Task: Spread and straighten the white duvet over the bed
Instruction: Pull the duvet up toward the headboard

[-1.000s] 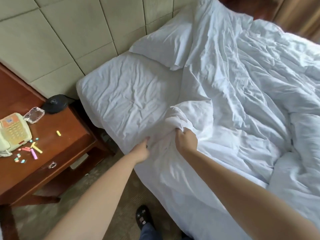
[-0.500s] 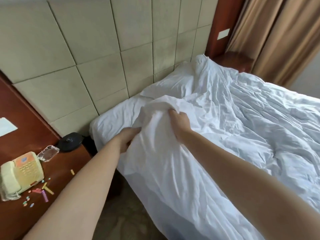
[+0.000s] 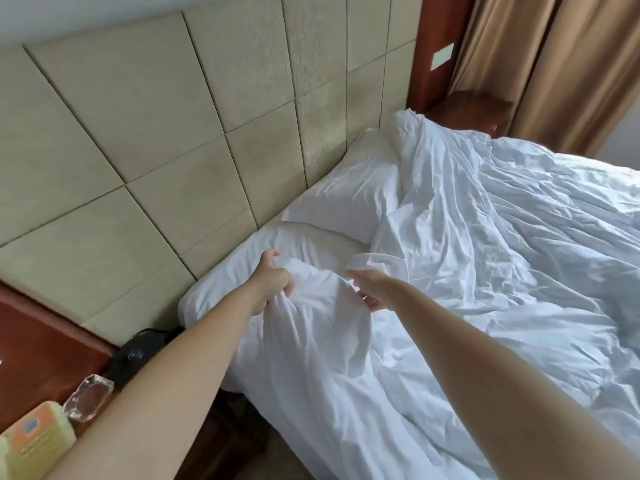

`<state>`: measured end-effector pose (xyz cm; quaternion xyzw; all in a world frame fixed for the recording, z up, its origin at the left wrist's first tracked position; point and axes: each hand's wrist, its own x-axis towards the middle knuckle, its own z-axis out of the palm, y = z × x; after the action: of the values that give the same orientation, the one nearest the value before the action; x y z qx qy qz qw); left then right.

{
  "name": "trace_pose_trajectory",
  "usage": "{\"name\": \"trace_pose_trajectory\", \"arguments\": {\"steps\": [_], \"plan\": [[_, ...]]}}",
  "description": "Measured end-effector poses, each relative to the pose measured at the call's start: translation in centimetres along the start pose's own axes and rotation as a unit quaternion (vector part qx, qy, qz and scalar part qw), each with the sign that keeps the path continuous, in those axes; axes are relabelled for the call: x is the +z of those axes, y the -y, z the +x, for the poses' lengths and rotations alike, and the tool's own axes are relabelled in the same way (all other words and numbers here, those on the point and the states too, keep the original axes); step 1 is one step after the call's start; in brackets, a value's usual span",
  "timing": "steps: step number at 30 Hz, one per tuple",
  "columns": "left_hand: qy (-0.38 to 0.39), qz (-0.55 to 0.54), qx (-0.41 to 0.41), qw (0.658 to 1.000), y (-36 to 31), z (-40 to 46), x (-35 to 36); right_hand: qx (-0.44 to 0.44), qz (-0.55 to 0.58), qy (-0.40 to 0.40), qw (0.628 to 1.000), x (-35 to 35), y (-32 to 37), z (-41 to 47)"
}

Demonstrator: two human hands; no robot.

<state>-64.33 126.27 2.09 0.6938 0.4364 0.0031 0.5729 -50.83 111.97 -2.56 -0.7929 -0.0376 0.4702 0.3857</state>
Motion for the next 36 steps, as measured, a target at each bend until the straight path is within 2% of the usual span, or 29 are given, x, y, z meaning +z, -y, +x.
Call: {"name": "trace_pose_trajectory", "arguments": {"steps": [3, 6, 8, 10, 12, 16, 18, 20, 22, 25, 29, 32, 34, 36], "plan": [[0.062, -0.063, -0.069, 0.994, 0.0, 2.2, -1.3, 0.096, 0.049, 0.17, 0.98, 2.2, 0.1, 2.4], [0.155, -0.126, -0.119, 0.973, 1.0, 2.9, -2.6, 0.179, 0.14, 0.27, 0.936, 4.8, -0.7, 4.2], [0.189, -0.163, -0.152, 0.956, 2.1, 3.7, -3.3, 0.201, 0.186, 0.264, 0.925, 5.8, -0.5, 5.1], [0.186, -0.19, -0.186, 0.946, 3.3, 4.8, -3.9, 0.192, 0.181, 0.22, 0.939, 6.7, 0.6, 5.0], [0.182, -0.184, -0.218, 0.941, 4.3, 5.2, -4.3, 0.182, 0.136, 0.175, 0.958, 8.0, 1.2, 4.3], [0.263, -0.156, -0.27, 0.913, 5.0, 4.3, -6.1, 0.164, 0.025, 0.135, 0.977, 11.6, 1.8, 2.6], [0.273, -0.099, -0.276, 0.916, 5.4, 4.7, -7.6, 0.119, 0.009, 0.07, 0.99, 13.4, 2.3, 2.0], [0.257, -0.021, -0.261, 0.93, 6.2, 6.3, -8.7, 0.087, 0.047, 0.0, 0.995, 14.2, 2.5, 1.4], [0.221, 0.021, -0.228, 0.948, 6.5, 7.4, -9.4, 0.055, 0.078, -0.021, 0.995, 14.1, 2.6, 0.1], [0.205, 0.052, -0.197, 0.957, 6.7, 8.2, -9.2, 0.003, 0.108, 0.006, 0.994, 13.4, 2.7, -2.8], [0.289, 0.06, -0.219, 0.93, 6.5, 8.3, -6.5, -0.044, 0.135, 0.12, 0.983, 11.3, 2.9, -6.8], [0.368, -0.056, -0.238, 0.897, 5.3, 6.5, -3.5, -0.064, 0.154, 0.203, 0.965, 8.8, 1.9, -9.1], [0.42, -0.096, -0.205, 0.879, 3.8, 4.6, -1.9, -0.058, 0.143, 0.207, 0.966, 7.6, 0.7, -9.9], [0.429, -0.042, -0.16, 0.888, 2.9, 3.9, -0.3, -0.044, 0.109, 0.193, 0.974, 6.9, -0.2, -10.2]]}}
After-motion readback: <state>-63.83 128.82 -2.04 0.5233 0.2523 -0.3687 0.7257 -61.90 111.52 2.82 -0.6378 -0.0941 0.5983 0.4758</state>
